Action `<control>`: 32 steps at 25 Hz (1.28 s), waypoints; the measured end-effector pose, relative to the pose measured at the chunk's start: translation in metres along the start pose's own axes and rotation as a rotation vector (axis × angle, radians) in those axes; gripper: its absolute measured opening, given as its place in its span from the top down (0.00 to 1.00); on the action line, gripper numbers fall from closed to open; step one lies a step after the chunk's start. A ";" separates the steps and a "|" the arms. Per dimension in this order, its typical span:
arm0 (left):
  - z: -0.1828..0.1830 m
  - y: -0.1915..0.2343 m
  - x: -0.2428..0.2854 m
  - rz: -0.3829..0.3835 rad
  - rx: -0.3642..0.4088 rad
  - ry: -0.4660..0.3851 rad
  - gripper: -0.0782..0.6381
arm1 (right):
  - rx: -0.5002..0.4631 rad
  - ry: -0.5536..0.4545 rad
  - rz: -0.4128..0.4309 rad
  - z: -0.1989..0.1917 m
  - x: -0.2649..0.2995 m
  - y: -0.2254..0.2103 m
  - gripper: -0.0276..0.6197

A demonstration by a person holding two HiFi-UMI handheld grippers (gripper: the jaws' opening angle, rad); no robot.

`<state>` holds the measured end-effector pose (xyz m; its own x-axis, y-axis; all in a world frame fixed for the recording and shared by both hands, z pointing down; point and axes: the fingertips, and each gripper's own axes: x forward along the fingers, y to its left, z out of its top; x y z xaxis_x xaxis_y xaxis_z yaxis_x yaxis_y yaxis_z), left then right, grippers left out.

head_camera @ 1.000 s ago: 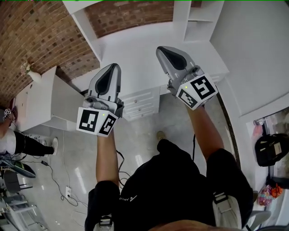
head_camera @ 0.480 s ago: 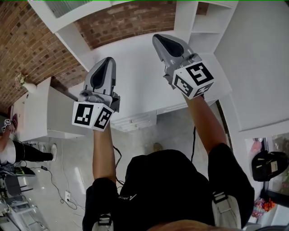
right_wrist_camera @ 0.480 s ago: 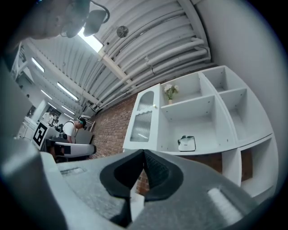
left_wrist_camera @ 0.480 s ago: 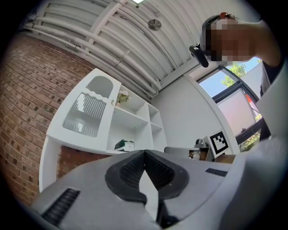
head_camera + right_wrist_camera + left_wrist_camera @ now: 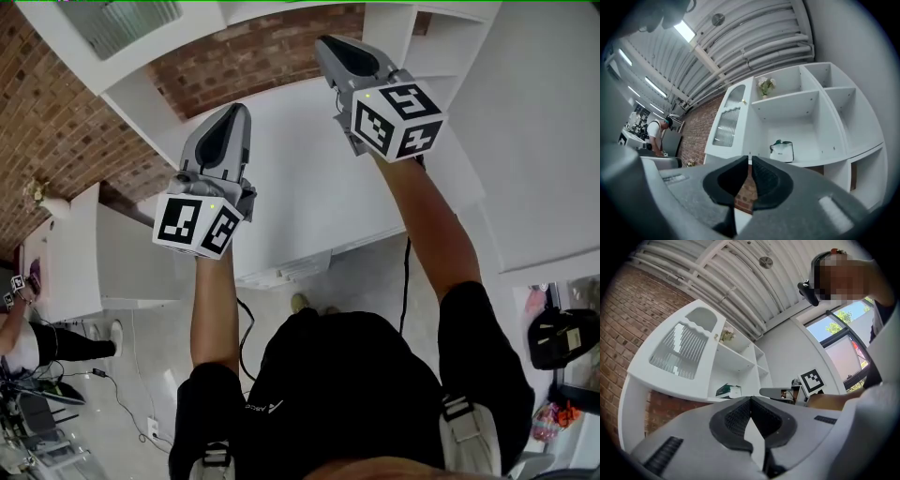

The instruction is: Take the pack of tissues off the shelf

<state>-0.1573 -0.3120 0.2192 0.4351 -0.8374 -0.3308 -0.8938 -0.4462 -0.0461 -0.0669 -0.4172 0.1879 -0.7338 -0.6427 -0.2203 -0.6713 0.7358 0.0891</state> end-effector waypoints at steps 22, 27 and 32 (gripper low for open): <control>-0.010 0.071 0.067 -0.170 -0.047 -0.053 0.89 | -0.045 0.192 -0.285 0.008 0.146 -0.097 0.28; -0.017 0.069 0.083 -0.177 -0.051 -0.053 0.89 | -0.016 0.229 -0.299 0.003 0.165 -0.118 0.22; -0.025 0.074 0.093 -0.175 -0.059 -0.047 0.89 | 0.020 0.280 -0.306 -0.006 0.185 -0.127 0.18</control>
<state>-0.1803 -0.4306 0.2082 0.5769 -0.7303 -0.3658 -0.7962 -0.6027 -0.0523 -0.1182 -0.6303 0.1416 -0.5023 -0.8638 0.0394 -0.8629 0.5037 0.0411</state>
